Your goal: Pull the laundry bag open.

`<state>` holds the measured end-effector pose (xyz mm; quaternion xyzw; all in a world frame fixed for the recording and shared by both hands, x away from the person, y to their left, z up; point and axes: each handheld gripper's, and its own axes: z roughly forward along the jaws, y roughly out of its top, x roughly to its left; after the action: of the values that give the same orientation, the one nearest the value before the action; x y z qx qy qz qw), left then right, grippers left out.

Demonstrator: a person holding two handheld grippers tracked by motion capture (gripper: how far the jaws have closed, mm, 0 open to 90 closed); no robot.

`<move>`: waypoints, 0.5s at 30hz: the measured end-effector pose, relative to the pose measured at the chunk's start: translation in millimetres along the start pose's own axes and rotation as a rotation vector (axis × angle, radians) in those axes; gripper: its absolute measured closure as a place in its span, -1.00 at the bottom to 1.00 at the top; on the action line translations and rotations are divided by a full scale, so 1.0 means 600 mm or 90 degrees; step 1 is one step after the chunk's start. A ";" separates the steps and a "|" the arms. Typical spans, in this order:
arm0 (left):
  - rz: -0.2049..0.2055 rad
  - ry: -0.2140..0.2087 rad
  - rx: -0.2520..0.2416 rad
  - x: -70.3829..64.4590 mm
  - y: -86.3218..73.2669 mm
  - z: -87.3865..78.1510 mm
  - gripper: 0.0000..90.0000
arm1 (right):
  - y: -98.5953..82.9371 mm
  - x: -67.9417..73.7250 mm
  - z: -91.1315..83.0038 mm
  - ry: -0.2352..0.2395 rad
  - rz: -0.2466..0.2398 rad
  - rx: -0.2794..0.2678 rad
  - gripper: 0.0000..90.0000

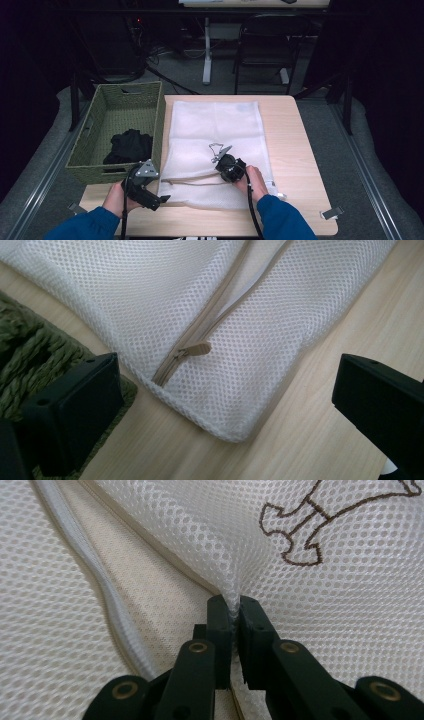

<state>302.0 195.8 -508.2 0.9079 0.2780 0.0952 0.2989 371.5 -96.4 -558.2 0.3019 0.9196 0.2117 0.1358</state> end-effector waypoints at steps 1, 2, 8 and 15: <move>0.003 0.000 0.000 0.000 0.000 -0.001 -1.00 | 0.001 0.001 0.000 -0.003 -0.004 0.001 0.92; 0.001 -0.002 -0.001 -0.001 0.000 -0.001 -1.00 | 0.000 0.001 0.000 -0.003 0.002 0.000 0.92; 0.013 -0.001 -0.010 0.002 -0.003 -0.004 -1.00 | 0.001 0.001 -0.003 0.001 0.008 -0.002 0.93; 0.011 -0.005 -0.020 0.006 -0.004 -0.005 -1.00 | 0.005 0.000 -0.009 0.006 0.000 -0.011 0.93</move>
<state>303.1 201.0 -507.5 0.9060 0.2672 0.0984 0.3131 371.0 -95.9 -552.1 0.2994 0.9184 0.2213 0.1339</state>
